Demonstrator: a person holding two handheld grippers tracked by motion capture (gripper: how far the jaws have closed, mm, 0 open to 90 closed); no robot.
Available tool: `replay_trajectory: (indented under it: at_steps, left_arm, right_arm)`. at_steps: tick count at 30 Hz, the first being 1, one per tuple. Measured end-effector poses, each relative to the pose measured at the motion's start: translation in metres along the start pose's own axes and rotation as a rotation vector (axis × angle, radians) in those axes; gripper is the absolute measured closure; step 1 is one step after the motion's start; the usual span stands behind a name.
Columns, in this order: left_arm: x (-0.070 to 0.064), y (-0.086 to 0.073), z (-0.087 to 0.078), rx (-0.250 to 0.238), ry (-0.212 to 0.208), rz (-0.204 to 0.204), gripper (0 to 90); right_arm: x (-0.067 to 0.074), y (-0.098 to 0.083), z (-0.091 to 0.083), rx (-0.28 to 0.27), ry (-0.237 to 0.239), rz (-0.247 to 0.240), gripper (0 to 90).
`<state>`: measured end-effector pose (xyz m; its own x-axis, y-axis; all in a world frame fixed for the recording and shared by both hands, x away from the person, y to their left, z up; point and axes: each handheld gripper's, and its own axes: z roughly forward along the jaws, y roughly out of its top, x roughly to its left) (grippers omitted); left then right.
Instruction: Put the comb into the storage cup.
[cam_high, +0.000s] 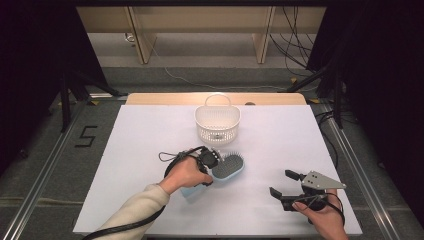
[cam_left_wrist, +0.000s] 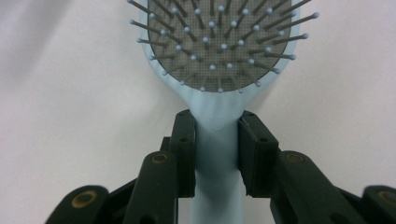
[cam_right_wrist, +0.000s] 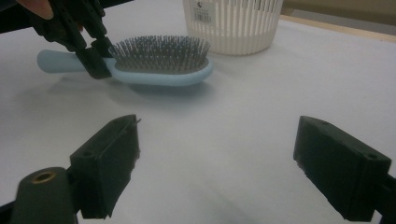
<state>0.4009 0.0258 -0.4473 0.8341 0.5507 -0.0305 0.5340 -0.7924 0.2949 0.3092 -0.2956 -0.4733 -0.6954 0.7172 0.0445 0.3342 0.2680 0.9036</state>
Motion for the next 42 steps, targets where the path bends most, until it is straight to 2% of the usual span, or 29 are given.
replay_trajectory:
  at_steps: [11,19,31,42]
  left_arm:
    - [-0.001,0.001,-0.005,-0.053,0.014,0.002,69.6]
    - [0.001,0.003,-0.012,-0.150,0.054,0.005,69.7]
    - [0.001,0.004,-0.013,-0.177,0.047,-0.002,69.6]
    - [0.003,0.004,-0.018,-0.249,0.060,-0.013,69.6]
  right_arm:
    - [0.000,0.000,0.000,0.001,0.000,0.000,15.1]
    - [0.000,0.000,0.000,0.003,0.000,0.000,15.1]
    - [0.000,0.000,0.000,0.002,0.001,0.001,15.1]
    - [0.000,0.000,0.000,0.002,0.001,0.001,15.1]
